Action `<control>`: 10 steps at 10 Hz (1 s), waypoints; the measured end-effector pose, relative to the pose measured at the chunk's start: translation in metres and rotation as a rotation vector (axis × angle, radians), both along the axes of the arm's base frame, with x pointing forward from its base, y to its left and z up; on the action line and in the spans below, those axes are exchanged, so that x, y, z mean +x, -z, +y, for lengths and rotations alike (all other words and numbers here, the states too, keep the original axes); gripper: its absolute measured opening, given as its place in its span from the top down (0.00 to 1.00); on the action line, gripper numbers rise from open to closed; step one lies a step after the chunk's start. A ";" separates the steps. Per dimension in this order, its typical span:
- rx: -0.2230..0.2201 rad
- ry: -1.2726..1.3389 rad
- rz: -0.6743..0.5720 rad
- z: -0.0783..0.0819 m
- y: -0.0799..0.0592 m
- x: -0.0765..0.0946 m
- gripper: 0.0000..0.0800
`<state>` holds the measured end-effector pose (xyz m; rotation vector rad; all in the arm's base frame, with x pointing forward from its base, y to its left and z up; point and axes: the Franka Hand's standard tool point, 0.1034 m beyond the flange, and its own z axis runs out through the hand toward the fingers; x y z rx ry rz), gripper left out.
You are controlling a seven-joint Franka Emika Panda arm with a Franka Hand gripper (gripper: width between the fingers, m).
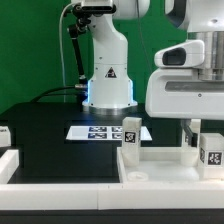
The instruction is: Assemble square table
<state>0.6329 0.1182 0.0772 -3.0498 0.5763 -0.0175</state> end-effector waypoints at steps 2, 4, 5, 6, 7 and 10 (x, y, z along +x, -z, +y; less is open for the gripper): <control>0.002 0.143 0.006 0.000 0.000 0.000 0.64; 0.003 0.362 0.015 -0.002 0.001 0.001 0.64; 0.002 0.518 0.028 -0.001 0.001 0.000 0.64; -0.007 0.708 0.052 -0.001 0.000 0.000 0.64; 0.001 0.871 0.052 -0.002 0.001 0.001 0.64; 0.035 1.292 0.050 -0.002 0.001 -0.001 0.64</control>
Offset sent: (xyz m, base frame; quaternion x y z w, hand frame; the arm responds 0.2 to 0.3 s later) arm 0.0108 -0.0030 -0.0042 -0.0184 0.0108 0.2828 0.9589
